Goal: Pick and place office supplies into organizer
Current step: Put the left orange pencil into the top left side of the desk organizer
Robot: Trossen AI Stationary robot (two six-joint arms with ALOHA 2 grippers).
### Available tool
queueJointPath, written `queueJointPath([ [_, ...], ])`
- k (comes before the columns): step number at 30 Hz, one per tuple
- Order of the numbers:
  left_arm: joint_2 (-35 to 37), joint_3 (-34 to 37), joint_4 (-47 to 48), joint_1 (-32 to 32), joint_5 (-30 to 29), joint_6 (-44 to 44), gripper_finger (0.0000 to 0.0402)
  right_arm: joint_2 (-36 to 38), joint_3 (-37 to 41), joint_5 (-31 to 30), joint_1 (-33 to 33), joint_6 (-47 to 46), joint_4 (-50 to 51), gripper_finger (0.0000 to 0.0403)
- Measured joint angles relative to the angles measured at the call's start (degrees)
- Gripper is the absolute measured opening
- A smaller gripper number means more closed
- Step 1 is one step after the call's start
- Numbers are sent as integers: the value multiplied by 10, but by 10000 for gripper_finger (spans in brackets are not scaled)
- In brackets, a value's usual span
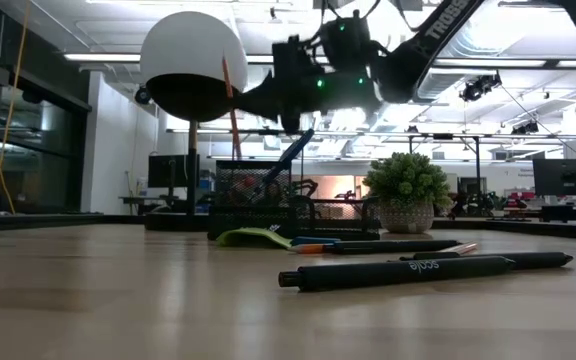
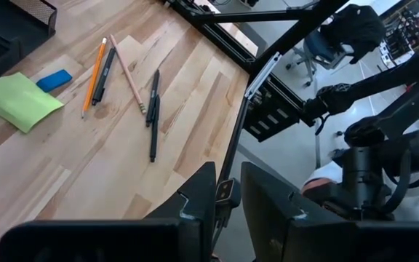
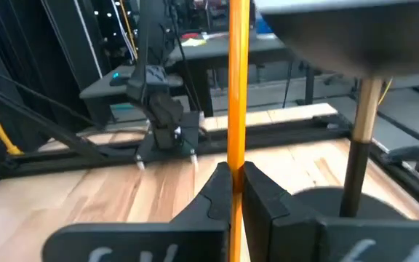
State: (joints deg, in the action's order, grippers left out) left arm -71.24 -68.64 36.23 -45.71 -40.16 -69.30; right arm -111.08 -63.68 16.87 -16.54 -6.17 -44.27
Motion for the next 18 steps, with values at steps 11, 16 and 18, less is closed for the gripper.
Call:
queueJointPath([
  [11,0,0,1,0,0,0,56,-22,0,18,-2,28,-2,1],
  [16,0,0,3,0,0,0,56,-31,0,20,-2,52,20,1],
  [18,0,0,4,0,0,1,56,-41,-1,25,-2,51,14,1],
])
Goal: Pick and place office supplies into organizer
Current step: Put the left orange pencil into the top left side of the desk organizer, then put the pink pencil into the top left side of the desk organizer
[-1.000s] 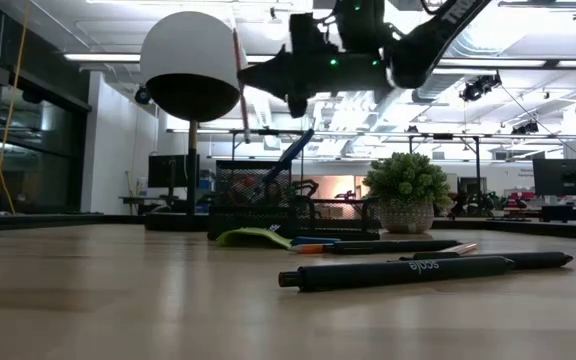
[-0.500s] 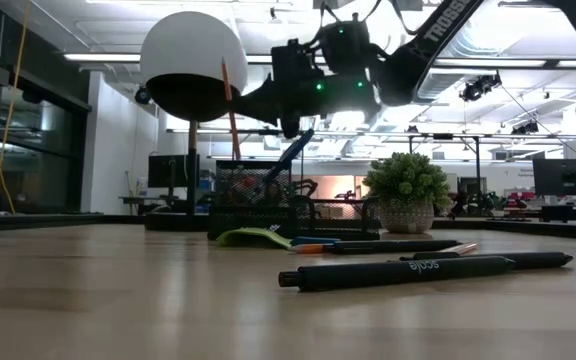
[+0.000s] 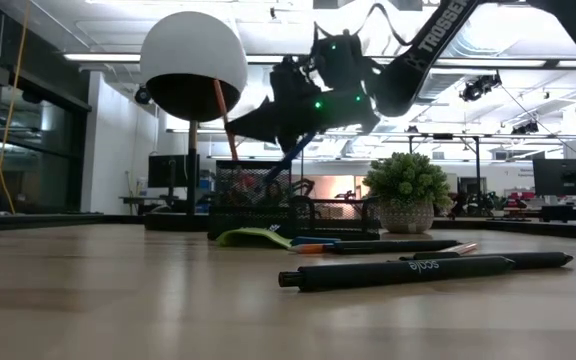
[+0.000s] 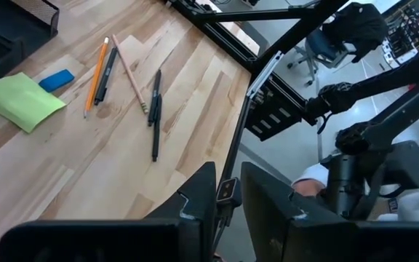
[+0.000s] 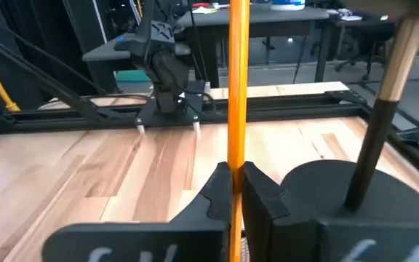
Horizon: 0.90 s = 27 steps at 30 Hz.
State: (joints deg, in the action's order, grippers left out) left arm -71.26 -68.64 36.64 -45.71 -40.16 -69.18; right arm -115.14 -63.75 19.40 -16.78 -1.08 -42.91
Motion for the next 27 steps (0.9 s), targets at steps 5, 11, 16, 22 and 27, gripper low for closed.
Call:
queueJointPath([
  [5,0,0,1,0,0,6,56,-10,-1,4,0,12,-6,1],
  [11,0,0,5,0,0,5,56,-10,-1,5,-1,28,-3,5],
  [16,0,0,13,0,0,5,56,-10,-1,5,-2,30,4,21],
  [22,0,0,17,0,0,5,56,-11,0,5,-1,38,3,59],
  [27,0,0,17,0,0,5,56,-11,0,7,-1,51,1,88],
])
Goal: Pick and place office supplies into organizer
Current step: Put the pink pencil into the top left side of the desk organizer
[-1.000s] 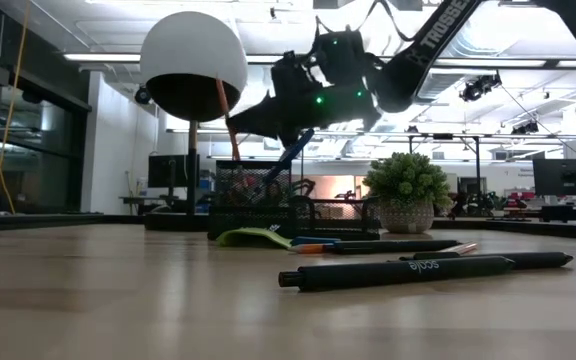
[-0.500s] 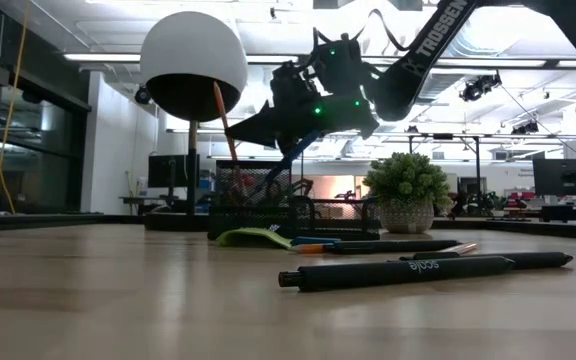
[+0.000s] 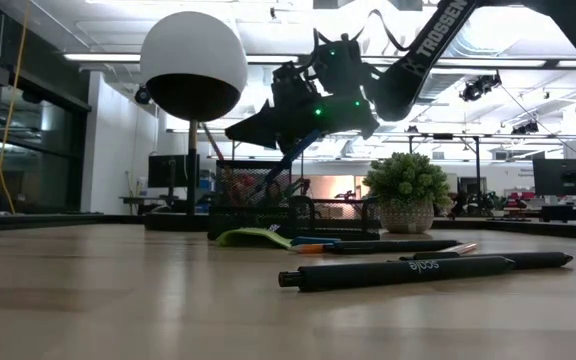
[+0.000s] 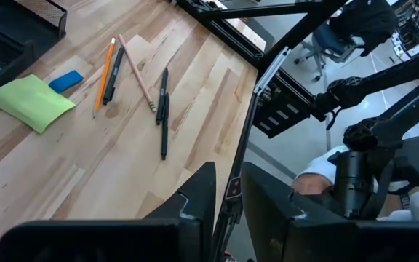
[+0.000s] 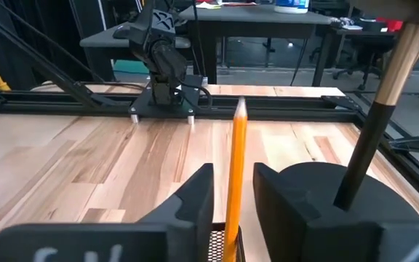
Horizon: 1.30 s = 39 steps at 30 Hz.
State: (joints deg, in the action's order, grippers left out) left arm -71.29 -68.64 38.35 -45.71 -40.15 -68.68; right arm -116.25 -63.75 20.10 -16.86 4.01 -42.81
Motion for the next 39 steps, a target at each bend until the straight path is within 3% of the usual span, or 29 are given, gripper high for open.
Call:
queueJointPath([
  [7,0,0,6,0,0,0,56,2,-16,1,0,-32,13,116],
  [11,0,0,9,0,0,7,56,41,-29,4,5,-31,71,118],
  [20,0,0,38,0,-1,48,56,190,-41,-4,45,16,321,118],
  [24,0,0,46,0,-40,87,56,243,-41,-31,81,-11,465,117],
  [27,0,0,52,0,-73,123,56,281,-41,-81,123,-56,575,117],
  [32,0,0,75,0,-79,177,56,322,-41,-149,203,-178,735,117],
  [39,0,0,125,0,-79,179,56,330,-40,-175,299,-400,779,117],
])
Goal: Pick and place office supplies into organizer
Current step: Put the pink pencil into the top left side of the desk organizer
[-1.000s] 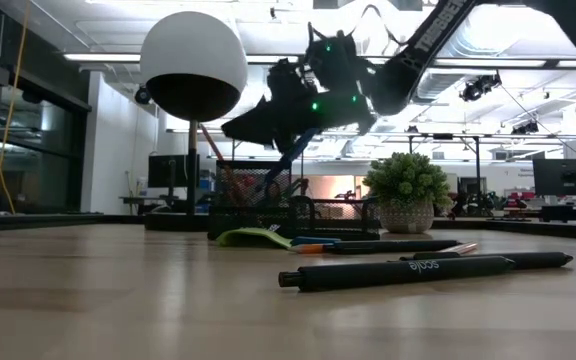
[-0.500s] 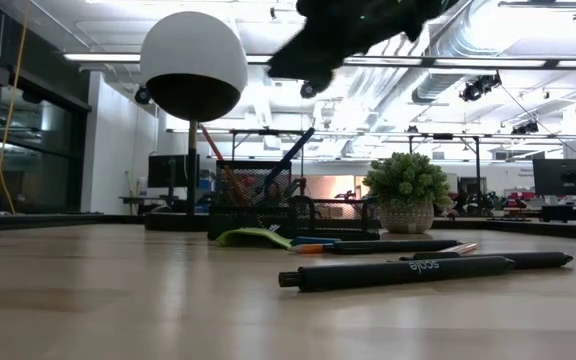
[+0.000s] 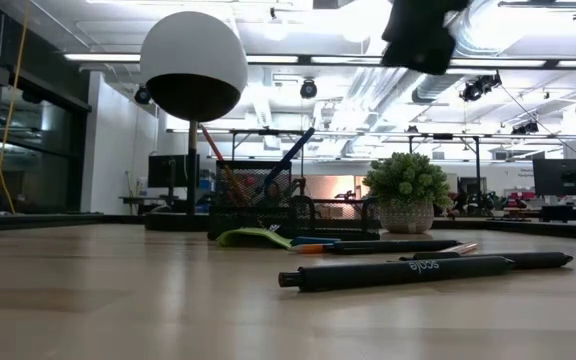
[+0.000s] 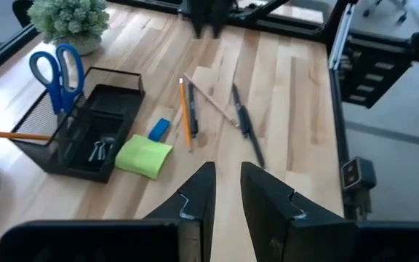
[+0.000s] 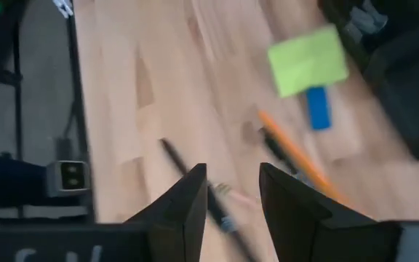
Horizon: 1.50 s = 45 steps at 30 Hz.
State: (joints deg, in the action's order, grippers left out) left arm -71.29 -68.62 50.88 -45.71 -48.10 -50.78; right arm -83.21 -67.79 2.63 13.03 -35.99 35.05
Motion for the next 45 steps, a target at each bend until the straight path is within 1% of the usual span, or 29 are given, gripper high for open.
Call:
queueJointPath([
  [5,0,0,10,13,10,0,56,0,0,-32,50,-108,3,118],
  [11,0,0,3,44,42,0,56,-1,0,-62,93,-186,22,119],
  [17,0,0,-4,54,50,0,56,-1,0,-67,111,-211,17,119],
  [22,0,0,-8,53,50,-9,56,-1,3,-68,115,-202,28,119],
  [24,0,0,-16,52,50,-25,56,-1,5,-65,115,-165,50,119],
  [26,-1,0,-19,52,50,-37,56,-1,5,-66,115,-101,66,119],
  [30,-7,0,-34,52,48,-37,56,-1,5,-71,114,76,84,119],
  [33,-13,0,-56,52,32,-37,56,-3,9,-70,111,210,97,119],
  [37,-20,0,-103,55,8,-37,56,-4,51,-45,93,330,96,119],
  [40,-26,0,-126,66,1,-37,56,-4,96,-24,73,388,62,119],
  [45,-28,0,-153,98,2,-37,56,-4,159,40,44,507,-17,119],
])
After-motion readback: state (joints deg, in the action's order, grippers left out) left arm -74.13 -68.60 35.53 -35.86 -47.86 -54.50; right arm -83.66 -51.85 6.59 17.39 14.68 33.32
